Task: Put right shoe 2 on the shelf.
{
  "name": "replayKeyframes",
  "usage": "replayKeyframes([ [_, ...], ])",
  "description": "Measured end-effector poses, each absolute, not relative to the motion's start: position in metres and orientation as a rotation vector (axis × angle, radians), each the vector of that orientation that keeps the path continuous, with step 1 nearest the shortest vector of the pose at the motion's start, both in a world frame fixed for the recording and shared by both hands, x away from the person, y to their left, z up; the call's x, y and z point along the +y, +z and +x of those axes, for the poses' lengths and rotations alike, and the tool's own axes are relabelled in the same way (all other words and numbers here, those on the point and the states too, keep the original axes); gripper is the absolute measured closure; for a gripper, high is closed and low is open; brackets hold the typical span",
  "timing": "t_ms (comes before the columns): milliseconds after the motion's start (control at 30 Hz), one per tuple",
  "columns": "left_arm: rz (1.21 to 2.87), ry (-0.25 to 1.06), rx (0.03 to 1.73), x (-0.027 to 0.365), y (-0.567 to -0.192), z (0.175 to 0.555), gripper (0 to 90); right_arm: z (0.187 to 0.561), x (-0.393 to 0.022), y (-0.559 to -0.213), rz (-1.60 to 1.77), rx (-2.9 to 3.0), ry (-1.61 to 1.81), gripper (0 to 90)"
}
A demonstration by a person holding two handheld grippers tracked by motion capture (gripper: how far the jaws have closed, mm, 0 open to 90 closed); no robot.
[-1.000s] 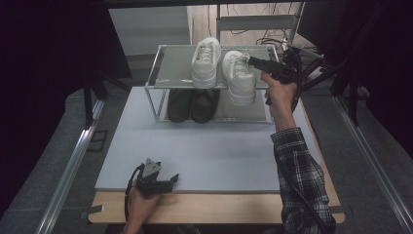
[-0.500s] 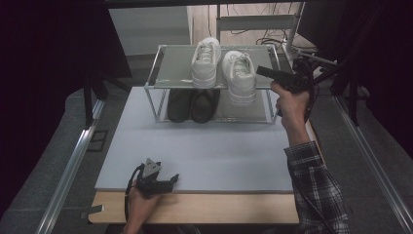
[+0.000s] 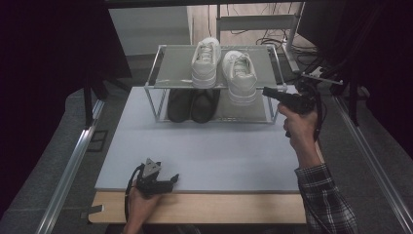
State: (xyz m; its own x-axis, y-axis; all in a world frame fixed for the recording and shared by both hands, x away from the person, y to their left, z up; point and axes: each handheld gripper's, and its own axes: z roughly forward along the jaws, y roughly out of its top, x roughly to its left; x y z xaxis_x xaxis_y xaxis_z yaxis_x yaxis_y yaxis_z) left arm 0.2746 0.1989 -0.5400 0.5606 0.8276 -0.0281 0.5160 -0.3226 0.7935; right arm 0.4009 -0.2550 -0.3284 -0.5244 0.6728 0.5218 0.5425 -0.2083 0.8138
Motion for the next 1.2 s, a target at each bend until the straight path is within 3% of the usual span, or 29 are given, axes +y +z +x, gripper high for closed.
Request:
replayKeyframes([
  [733, 1.999, 0.496, 1.079, 0.199, -0.54, 0.275, 12.9, 0.401, -0.231, -0.355, 1.468, 1.99, 1.865, 89.9],
  [1200, 2.002, 0.496, 1.08, 0.199, -0.54, 0.275, 12.9, 0.426, -0.206, -0.36, 1.508, 1.97, 1.863, 90.0],
])
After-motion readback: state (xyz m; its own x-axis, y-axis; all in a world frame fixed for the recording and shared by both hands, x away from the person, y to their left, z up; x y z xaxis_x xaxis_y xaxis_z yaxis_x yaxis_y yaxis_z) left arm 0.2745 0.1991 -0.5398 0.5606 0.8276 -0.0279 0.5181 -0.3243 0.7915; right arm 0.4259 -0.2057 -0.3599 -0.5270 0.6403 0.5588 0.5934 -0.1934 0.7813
